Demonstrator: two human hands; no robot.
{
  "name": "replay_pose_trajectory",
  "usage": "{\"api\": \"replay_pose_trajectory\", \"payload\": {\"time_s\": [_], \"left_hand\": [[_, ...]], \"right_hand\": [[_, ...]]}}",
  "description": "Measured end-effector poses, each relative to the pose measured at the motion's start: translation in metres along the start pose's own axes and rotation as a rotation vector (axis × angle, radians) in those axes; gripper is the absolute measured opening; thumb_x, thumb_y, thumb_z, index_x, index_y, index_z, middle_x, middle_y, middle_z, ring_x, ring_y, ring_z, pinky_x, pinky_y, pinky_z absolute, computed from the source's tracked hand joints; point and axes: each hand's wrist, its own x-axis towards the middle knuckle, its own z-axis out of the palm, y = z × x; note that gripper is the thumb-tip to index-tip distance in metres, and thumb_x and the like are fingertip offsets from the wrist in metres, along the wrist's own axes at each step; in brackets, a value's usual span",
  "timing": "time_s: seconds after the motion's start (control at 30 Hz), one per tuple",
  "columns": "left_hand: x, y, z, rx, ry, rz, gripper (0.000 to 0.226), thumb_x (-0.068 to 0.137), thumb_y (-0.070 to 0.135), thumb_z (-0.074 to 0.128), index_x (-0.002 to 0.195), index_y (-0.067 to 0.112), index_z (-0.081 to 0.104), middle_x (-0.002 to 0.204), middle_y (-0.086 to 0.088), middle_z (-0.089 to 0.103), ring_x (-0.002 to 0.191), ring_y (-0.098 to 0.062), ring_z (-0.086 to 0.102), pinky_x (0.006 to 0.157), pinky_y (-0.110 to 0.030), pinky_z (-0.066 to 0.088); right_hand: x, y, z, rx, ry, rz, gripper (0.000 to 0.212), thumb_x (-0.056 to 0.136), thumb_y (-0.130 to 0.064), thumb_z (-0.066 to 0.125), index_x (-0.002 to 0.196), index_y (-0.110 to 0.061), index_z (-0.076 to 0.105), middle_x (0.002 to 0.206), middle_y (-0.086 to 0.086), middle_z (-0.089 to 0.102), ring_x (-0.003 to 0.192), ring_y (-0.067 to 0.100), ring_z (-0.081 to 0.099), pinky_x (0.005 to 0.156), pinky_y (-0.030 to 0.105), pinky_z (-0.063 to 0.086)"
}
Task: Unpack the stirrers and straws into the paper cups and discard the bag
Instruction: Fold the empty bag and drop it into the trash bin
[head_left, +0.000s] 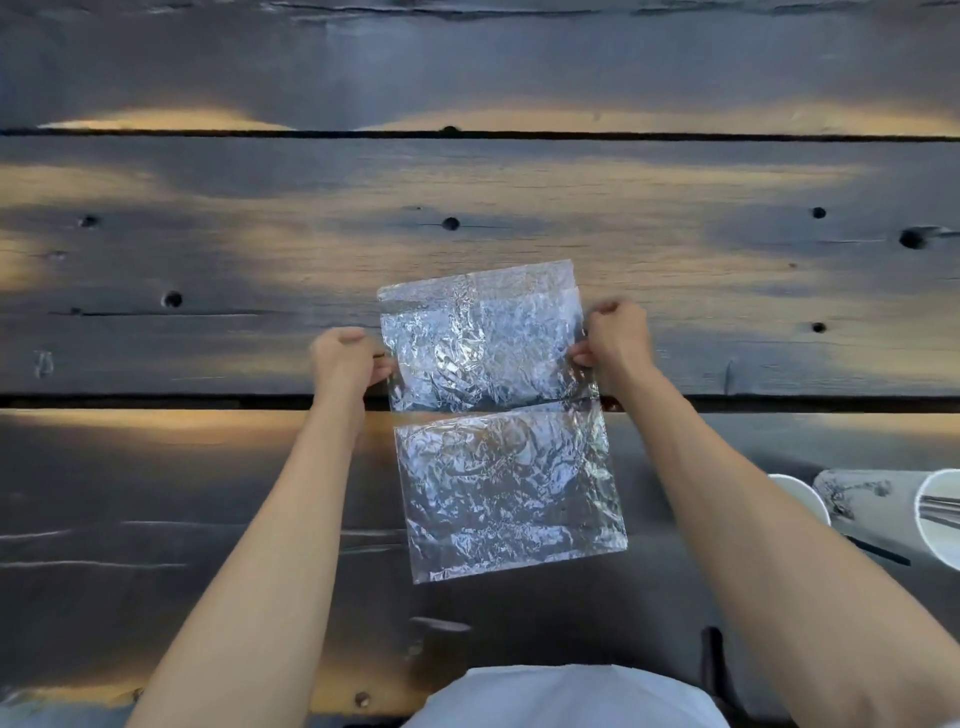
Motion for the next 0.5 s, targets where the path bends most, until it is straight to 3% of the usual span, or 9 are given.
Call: {"api": "replay_pose_trajectory", "payload": {"time_s": [0.1, 0.23, 0.4, 0.5], "left_hand": [[0.002, 0.002, 0.009, 0.074, -0.054, -0.011, 0.022, 0.089, 0.002, 0.065, 0.11, 0.002, 0.062, 0.09, -0.012, 0.069, 0.061, -0.015, 0.06, 0.055, -0.022, 0.053], [0.004, 0.0, 0.014, 0.165, -0.117, 0.013, 0.025, 0.084, 0.013, 0.076, 0.105, 0.001, 0.07, 0.074, -0.004, 0.065, 0.054, -0.01, 0.051, 0.05, -0.022, 0.044], [-0.007, 0.0, 0.004, 0.205, -0.192, 0.046, 0.019, 0.085, 0.019, 0.076, 0.096, 0.006, 0.071, 0.065, 0.001, 0.057, 0.056, -0.01, 0.047, 0.053, -0.023, 0.044], [-0.021, 0.0, -0.009, 0.202, -0.164, 0.14, 0.01, 0.087, 0.019, 0.073, 0.091, 0.01, 0.07, 0.065, 0.001, 0.058, 0.054, -0.012, 0.044, 0.052, -0.025, 0.042]], "right_hand": [[0.01, 0.0, 0.002, -0.081, -0.04, -0.035, 0.005, 0.091, -0.004, 0.052, 0.094, -0.008, 0.054, 0.079, 0.018, 0.068, 0.055, 0.025, 0.061, 0.05, 0.035, 0.052], [0.013, 0.002, -0.002, -0.195, -0.094, -0.08, 0.008, 0.087, -0.003, 0.062, 0.08, -0.008, 0.061, 0.062, 0.011, 0.06, 0.046, 0.018, 0.051, 0.037, 0.023, 0.037], [0.006, 0.003, -0.015, -0.138, -0.144, -0.097, 0.02, 0.086, 0.0, 0.062, 0.068, -0.009, 0.062, 0.055, 0.008, 0.054, 0.042, 0.016, 0.045, 0.043, 0.025, 0.038], [-0.004, 0.005, -0.028, -0.052, -0.14, -0.116, 0.02, 0.087, -0.003, 0.063, 0.069, -0.01, 0.064, 0.053, 0.009, 0.051, 0.034, 0.014, 0.041, 0.038, 0.02, 0.033]]}}
